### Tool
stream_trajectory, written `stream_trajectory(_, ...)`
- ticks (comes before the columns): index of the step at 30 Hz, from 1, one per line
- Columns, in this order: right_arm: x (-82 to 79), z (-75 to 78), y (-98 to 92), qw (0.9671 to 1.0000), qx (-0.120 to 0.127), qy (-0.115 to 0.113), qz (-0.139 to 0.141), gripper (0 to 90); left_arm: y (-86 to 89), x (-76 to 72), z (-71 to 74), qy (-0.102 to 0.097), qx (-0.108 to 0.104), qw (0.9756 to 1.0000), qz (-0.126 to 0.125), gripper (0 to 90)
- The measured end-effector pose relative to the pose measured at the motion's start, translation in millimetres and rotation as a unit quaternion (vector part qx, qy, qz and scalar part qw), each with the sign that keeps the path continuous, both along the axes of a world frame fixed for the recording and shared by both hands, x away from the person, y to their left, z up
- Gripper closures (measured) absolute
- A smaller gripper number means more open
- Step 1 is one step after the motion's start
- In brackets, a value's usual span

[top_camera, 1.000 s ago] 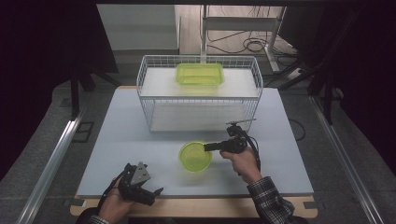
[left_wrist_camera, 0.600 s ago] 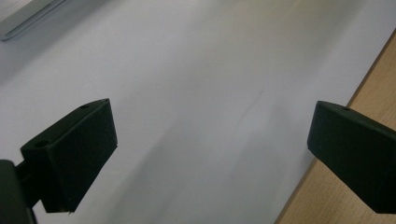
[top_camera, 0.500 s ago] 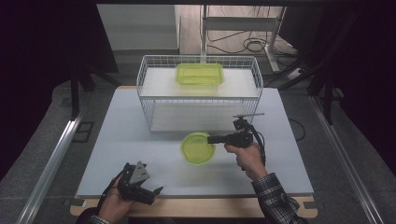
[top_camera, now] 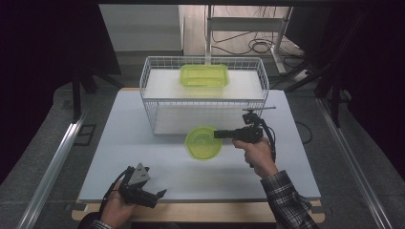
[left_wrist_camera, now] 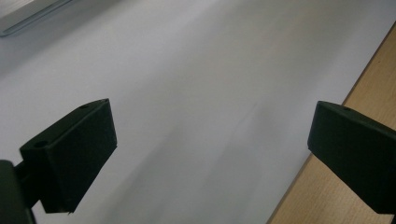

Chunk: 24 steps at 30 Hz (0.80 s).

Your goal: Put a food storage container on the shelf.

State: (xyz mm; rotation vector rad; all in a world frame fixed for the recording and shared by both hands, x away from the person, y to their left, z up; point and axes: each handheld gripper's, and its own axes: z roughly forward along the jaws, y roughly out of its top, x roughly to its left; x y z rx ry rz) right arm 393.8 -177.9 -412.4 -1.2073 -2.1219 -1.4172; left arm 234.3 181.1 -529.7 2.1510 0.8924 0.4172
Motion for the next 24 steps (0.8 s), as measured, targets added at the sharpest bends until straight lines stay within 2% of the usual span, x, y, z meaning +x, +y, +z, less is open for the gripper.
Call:
stream_trajectory(8, 2.5, 18.2, -0.8, 0.9999, 0.005, -0.011, -0.004, 81.3, 1.9, 0.3, 0.4, -0.005, -0.017, 0.9998, 0.003, 0.1)
stream_trajectory(12, 5.8, 32.2, -1.4, 0.9997, 0.009, -0.021, -0.01, 81.3, 3.6, 0.6, 0.8, -0.008, -0.025, 0.9996, 0.002, 0.0)
stream_trajectory(19, 10.0, 47.0, -4.0, 0.9994, 0.014, -0.027, -0.016, 81.3, 3.4, 0.9, 0.3, -0.01, -0.02, 0.9997, 0.002, 0.1)
stream_trajectory(22, 12.3, 54.8, -6.1, 0.999, 0.029, -0.027, -0.021, 81.3, 3.4, 1.0, 0.0, -0.01, -0.019, 0.9998, 0.002, 0.2)
stream_trajectory(24, 13.2, 59.9, -7.0, 0.9988, 0.031, -0.031, -0.023, 81.3, 3.4, 1.0, 0.1, -0.012, -0.02, 0.9997, 0.001, 0.2)
